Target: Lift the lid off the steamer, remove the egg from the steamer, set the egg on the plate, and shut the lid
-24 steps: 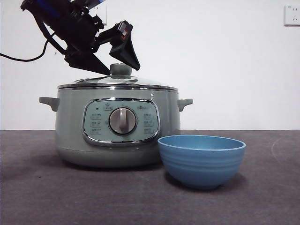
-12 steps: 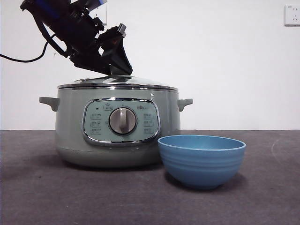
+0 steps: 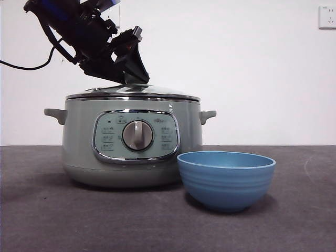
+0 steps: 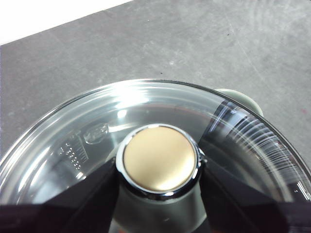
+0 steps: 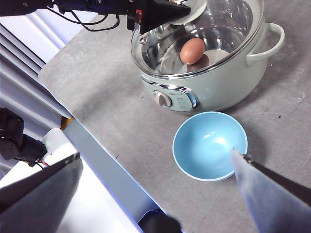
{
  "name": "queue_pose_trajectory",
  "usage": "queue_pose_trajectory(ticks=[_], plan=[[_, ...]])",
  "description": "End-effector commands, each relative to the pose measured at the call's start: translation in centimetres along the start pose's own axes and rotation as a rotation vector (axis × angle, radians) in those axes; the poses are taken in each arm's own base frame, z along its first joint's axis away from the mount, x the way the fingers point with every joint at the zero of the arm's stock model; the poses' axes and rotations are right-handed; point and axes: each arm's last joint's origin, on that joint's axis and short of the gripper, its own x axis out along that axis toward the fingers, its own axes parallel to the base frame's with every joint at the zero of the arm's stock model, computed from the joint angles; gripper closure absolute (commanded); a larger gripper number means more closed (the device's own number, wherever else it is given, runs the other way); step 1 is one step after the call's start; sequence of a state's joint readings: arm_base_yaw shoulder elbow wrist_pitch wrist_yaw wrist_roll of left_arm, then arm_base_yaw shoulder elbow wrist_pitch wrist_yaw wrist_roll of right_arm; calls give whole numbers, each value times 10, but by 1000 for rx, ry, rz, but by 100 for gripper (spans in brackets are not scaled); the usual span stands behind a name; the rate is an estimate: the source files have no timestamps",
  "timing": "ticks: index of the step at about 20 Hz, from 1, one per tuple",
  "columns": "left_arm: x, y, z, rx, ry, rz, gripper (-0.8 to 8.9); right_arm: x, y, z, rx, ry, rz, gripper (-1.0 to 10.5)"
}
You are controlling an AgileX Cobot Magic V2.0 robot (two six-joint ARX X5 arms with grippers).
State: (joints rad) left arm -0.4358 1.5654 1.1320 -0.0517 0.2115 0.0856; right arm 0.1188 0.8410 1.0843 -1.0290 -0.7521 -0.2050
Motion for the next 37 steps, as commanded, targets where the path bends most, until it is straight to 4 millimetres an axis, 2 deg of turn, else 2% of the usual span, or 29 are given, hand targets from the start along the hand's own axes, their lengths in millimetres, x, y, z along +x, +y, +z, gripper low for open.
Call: queue_pose_trajectory(ticks=[1, 5, 7, 11, 15, 20, 24, 30, 33, 37], plan=[[-7, -1, 23, 9, -87, -3, 822, -1, 1, 1, 0, -5, 1, 380], [-18, -1, 47, 11, -97, -2, 822, -1, 1, 2, -8, -14, -1, 380], [-31, -3, 63, 16, -118, 0, 822, -1, 0, 5, -15, -37, -6, 380], [-83, -11, 90, 32, -194, 11, 822, 6, -9, 19, -3, -104, -14, 380], [-156, -25, 99, 48, -275, 31, 822, 28, -20, 36, 15, -138, 19, 380], [-235, -41, 88, 52, -327, 91, 822, 84, -20, 56, 9, -118, -6, 379], [-274, -50, 73, 46, -323, 139, 822, 139, -10, 68, -20, -65, -72, 380], [-307, -57, 60, 47, -352, 159, 822, 218, 7, 105, -91, 26, -164, 380], [-315, -59, 57, 48, -367, 160, 822, 258, 4, 120, -112, 90, -209, 380], [-316, -60, 54, 45, -345, 158, 822, 305, -7, 126, -107, 134, -217, 380]])
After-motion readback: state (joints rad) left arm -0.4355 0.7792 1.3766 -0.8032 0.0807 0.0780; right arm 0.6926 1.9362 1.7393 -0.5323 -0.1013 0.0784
